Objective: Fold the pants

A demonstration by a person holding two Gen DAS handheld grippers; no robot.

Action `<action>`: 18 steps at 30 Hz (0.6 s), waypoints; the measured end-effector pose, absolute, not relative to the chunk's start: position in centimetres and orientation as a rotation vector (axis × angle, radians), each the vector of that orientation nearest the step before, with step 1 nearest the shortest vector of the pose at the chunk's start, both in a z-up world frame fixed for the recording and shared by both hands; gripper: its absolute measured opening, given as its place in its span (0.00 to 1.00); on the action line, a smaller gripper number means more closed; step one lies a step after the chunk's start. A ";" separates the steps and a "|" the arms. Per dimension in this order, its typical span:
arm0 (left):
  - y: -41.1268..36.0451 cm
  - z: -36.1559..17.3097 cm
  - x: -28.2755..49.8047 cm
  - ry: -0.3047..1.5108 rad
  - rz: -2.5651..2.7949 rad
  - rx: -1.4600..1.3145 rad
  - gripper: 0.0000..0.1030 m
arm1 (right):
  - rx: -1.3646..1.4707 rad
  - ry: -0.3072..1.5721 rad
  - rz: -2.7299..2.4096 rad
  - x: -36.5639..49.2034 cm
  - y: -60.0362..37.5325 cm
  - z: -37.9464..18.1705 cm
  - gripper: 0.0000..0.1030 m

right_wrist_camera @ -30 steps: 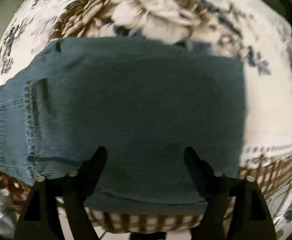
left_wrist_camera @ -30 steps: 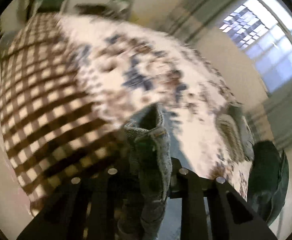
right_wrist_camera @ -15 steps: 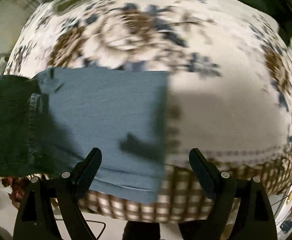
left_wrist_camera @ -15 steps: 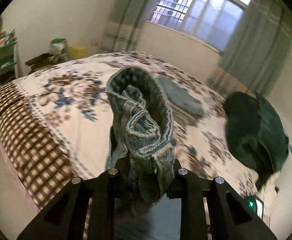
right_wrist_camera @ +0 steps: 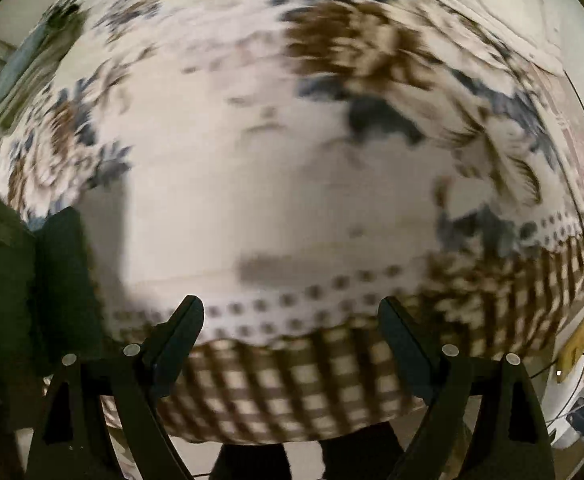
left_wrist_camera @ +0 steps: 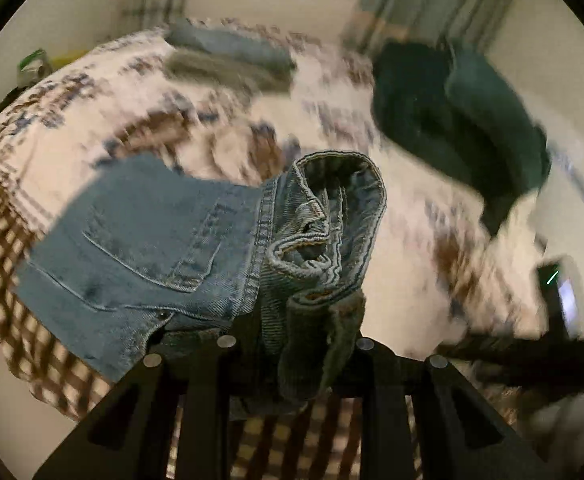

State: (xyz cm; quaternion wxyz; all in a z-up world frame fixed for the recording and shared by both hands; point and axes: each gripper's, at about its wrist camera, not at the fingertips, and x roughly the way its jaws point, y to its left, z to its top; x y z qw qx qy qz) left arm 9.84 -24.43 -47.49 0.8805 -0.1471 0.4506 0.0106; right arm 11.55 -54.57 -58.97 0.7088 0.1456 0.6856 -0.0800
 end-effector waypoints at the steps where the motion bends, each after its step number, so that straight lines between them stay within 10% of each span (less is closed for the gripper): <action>1: -25.2 -48.5 10.0 0.972 0.027 -0.282 0.19 | 0.330 1.525 -0.182 11.4 -55.3 -59.2 0.88; 9: -27.6 -50.0 11.3 1.127 0.088 -0.164 0.25 | 0.361 1.533 -0.166 11.2 -57.2 -59.7 0.88; 13: -28.6 -49.4 11.7 1.166 0.049 -0.158 0.82 | 0.386 1.527 -0.150 11.2 -57.0 -59.4 0.88; 18: -29.3 -46.7 12.2 1.158 0.057 -0.104 0.84 | 0.457 1.508 -0.096 11.9 -56.6 -58.7 0.88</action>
